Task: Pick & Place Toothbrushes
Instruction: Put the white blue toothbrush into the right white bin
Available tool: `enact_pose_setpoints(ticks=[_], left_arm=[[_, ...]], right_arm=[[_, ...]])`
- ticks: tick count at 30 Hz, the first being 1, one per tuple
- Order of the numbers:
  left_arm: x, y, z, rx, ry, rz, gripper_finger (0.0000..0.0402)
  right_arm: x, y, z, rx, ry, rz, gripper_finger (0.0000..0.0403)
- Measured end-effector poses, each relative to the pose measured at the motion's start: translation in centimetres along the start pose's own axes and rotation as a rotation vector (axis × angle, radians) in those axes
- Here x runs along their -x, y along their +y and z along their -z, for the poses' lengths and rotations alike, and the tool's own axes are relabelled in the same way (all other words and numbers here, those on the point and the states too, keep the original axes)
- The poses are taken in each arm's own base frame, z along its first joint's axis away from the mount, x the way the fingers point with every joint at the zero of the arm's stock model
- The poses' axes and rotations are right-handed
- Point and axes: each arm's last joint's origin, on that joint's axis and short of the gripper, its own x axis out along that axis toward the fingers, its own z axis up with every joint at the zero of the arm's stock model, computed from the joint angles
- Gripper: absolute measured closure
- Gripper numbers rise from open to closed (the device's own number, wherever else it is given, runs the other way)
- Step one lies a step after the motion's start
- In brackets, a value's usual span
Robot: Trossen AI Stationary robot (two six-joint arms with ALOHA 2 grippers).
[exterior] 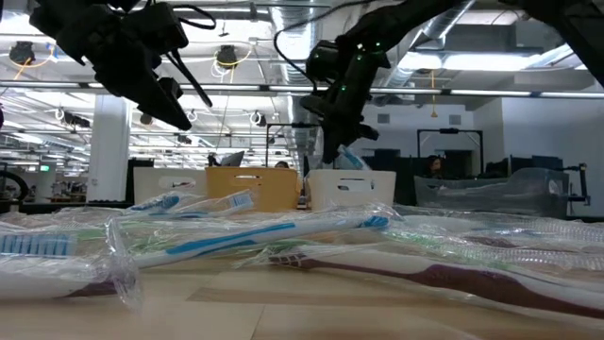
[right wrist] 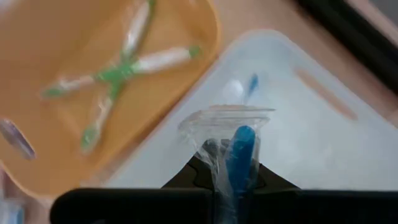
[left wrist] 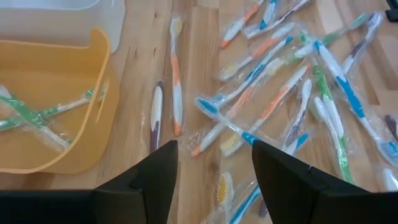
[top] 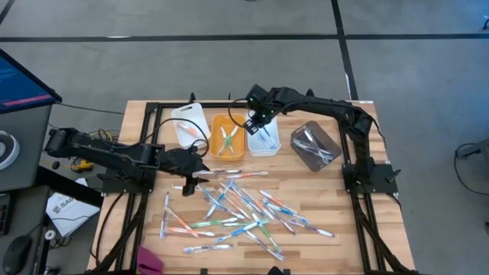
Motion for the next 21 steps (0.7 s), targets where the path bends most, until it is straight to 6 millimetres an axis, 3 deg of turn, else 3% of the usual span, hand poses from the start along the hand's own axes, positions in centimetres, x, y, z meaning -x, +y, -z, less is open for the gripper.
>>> enact_pose_setpoints(ticks=[12, 17, 21], left_arm=[[0.0, -0.1, -0.1, -0.004, -0.006, 0.004, 0.0202], [0.0, -0.1, -0.1, -0.004, -0.008, 0.004, 0.0202], [0.0, -0.1, -0.1, -0.005, -0.01, 0.005, 0.0202]], right_arm=[[-3.9, 0.1, 0.6, -0.014, 0.093, 0.019, 0.0382], [-4.0, 0.0, 0.5, -0.012, 0.089, 0.019, 0.0363], [-3.4, 0.1, 0.4, 0.006, 0.077, 0.015, 0.0324]])
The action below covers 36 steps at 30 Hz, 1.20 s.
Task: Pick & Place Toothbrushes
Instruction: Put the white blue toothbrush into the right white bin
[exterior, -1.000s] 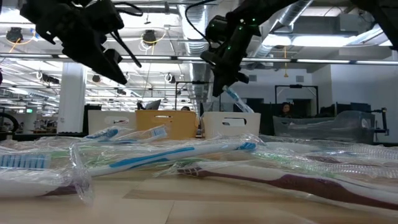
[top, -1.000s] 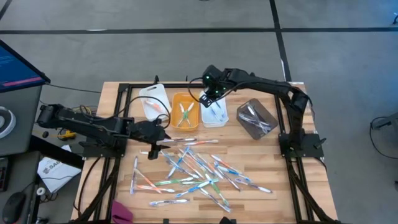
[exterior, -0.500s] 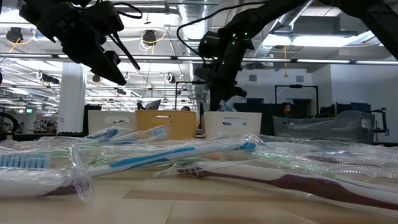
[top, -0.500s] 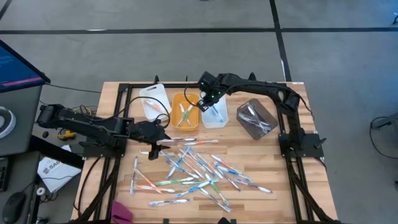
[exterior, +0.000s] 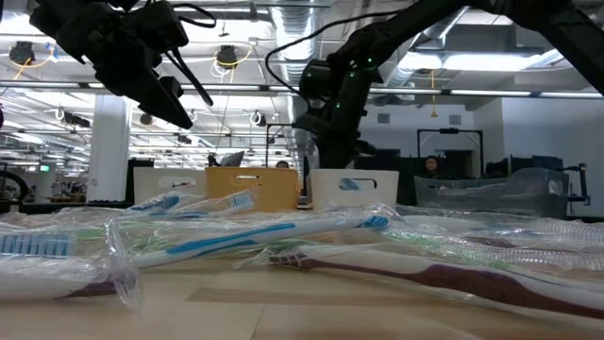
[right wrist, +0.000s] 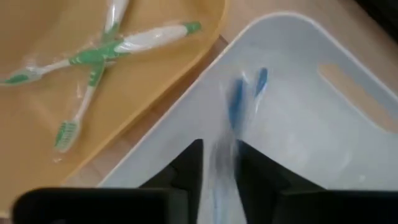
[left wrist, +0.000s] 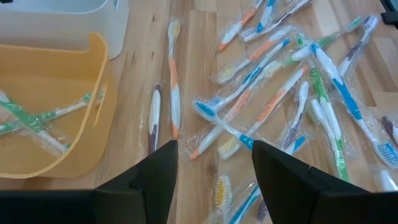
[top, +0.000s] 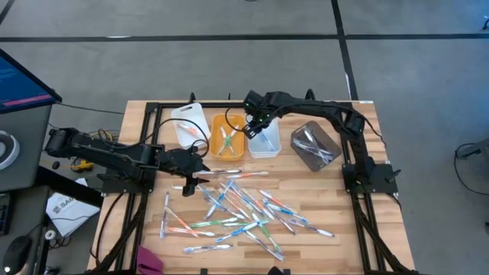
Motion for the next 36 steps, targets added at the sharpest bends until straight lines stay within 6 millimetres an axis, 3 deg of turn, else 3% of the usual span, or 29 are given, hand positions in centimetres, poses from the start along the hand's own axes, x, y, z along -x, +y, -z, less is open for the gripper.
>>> enact_pose_setpoints(ticks=[9, 13, 18, 24, 30, 36], left_arm=[[0.0, 0.0, 0.0, -0.025, -0.002, 0.002, 0.0202], [0.0, 0.0, -0.1, -0.025, -0.008, 0.002, 0.0202], [0.0, 0.0, -0.1, -0.025, -0.009, 0.002, 0.0202], [0.0, 0.0, -0.1, -0.023, -0.006, 0.001, 0.0202], [0.0, 0.0, 0.0, -0.022, -0.004, 0.0, 0.0202], [0.0, 0.0, 0.0, -0.023, -0.002, 0.0, 0.0202]], right_arm=[[0.0, 0.6, 0.3, 0.048, 0.012, -0.001, 0.0184], [1.3, 0.6, 0.0, 0.046, 0.015, 0.001, 0.0143], [4.6, 0.8, -1.1, 0.033, 0.028, 0.008, 0.0132], [8.0, 3.1, -0.5, 0.056, 0.08, 0.008, 0.0132], [10.7, 6.2, 1.9, 0.122, 0.188, 0.071, 0.0132], [11.7, 10.7, 5.2, 0.217, 0.232, 0.133, 0.0132]])
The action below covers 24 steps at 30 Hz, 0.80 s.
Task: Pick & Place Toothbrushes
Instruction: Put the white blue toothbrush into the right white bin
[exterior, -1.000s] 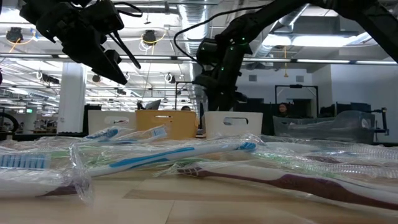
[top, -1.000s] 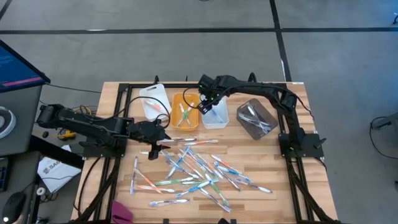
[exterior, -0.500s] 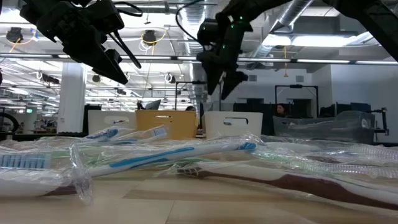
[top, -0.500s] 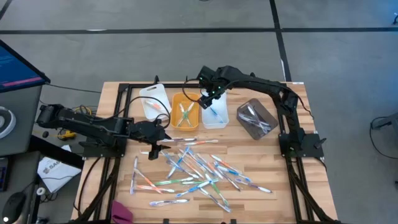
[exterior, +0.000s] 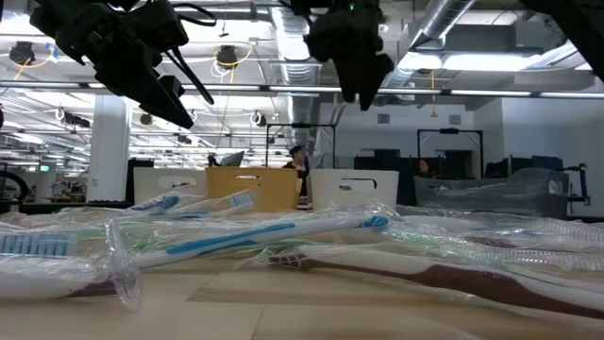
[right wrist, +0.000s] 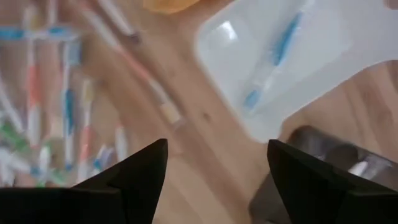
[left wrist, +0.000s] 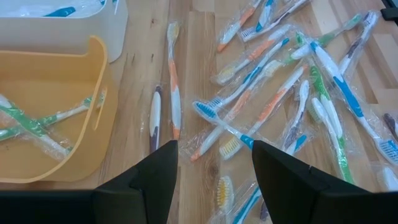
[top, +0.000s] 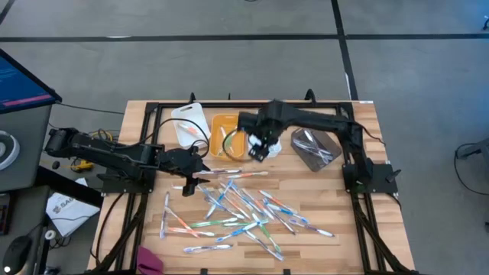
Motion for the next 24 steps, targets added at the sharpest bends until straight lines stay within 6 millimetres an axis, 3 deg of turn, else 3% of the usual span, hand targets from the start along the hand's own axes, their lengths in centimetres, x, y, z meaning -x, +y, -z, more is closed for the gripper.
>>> enact_pose_setpoints(ticks=[5, 11, 17, 21, 24], left_arm=[[0.0, 0.0, 0.0, 0.0, 0.0, 0.0, 0.0202], [0.0, 0.0, 0.0, -0.001, -0.002, 0.001, 0.0202], [0.0, 0.0, 0.0, -0.004, -0.003, 0.003, 0.0202], [0.0, 0.0, 0.0, -0.004, -0.003, 0.003, 0.0202], [0.0, -0.1, 0.0, -0.004, -0.004, 0.003, 0.0202]], right_arm=[[1.8, 4.5, 3.0, 0.083, -0.051, 0.002, 0.0132], [3.6, 9.3, 7.4, 0.18, -0.205, 0.128, 0.0132], [5.0, 12.4, 12.5, 0.192, -0.372, 0.219, 0.0132], [5.9, 13.1, 16.3, 0.188, -0.492, 0.26, 0.0132], [5.5, 13.3, 18.7, 0.181, -0.558, 0.297, 0.0132]])
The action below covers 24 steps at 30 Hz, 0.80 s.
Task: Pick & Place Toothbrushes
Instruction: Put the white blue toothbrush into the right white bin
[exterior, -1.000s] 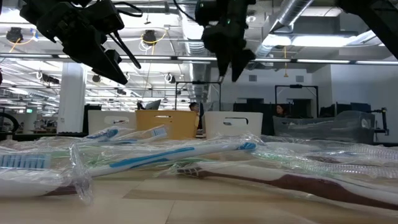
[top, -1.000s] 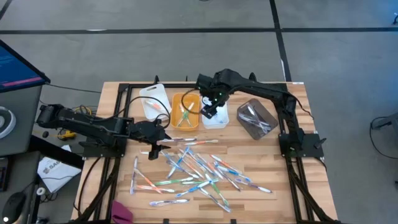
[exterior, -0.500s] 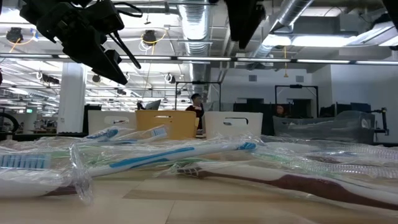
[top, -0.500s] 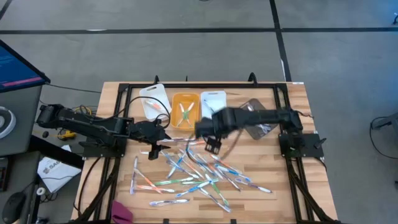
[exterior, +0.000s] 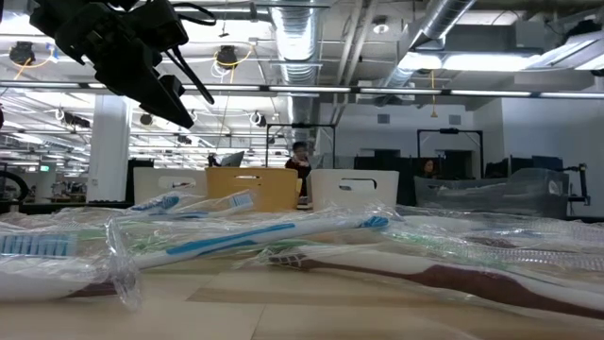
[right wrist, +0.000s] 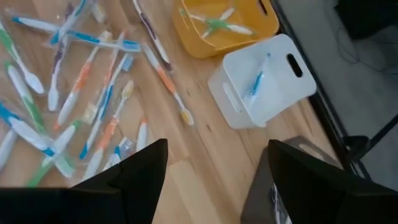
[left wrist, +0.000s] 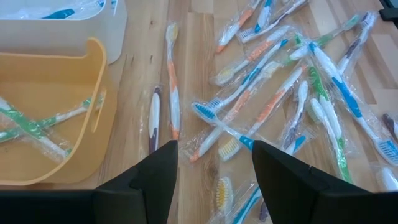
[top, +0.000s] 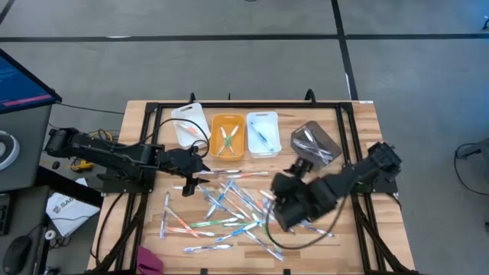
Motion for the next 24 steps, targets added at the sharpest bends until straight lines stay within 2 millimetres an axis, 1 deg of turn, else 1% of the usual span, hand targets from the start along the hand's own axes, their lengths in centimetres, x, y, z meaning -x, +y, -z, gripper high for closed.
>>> enact_pose_setpoints(ticks=[3, 5, 9, 12, 17, 20, 24], left_arm=[[0.0, 0.0, 0.0, 0.0, -0.001, 0.0, 0.0202], [0.0, 0.0, 0.0, -0.001, -0.001, 0.0, 0.0202], [0.0, 0.0, 0.0, -0.056, -0.002, 0.001, 0.0202], [0.0, 0.0, 0.0, -0.122, -0.003, 0.003, 0.0202], [-0.2, -0.2, 0.3, -0.234, 0.0, 0.059, 0.0202], [-0.5, -0.2, 1.1, -0.283, 0.013, 0.091, 0.0202], [-1.1, -0.3, 2.5, -0.325, 0.004, 0.149, 0.0202]], right_arm=[[0.5, -0.1, 2.2, -0.029, -0.02, 0.018, 0.0132], [0.4, -0.4, 3.5, -0.046, -0.014, 0.031, 0.0132], [-0.9, -0.8, 5.7, -0.109, 0.002, 0.08, 0.0132], [-1.8, -0.7, 6.6, -0.134, -0.061, 0.128, 0.0132], [-3.1, -0.1, 7.1, -0.028, -0.209, 0.22, 0.0132], [-3.8, 0.0, 6.9, -0.028, -0.219, 0.228, 0.0132], [-4.1, -0.1, 6.5, -0.044, -0.223, 0.225, 0.0132]])
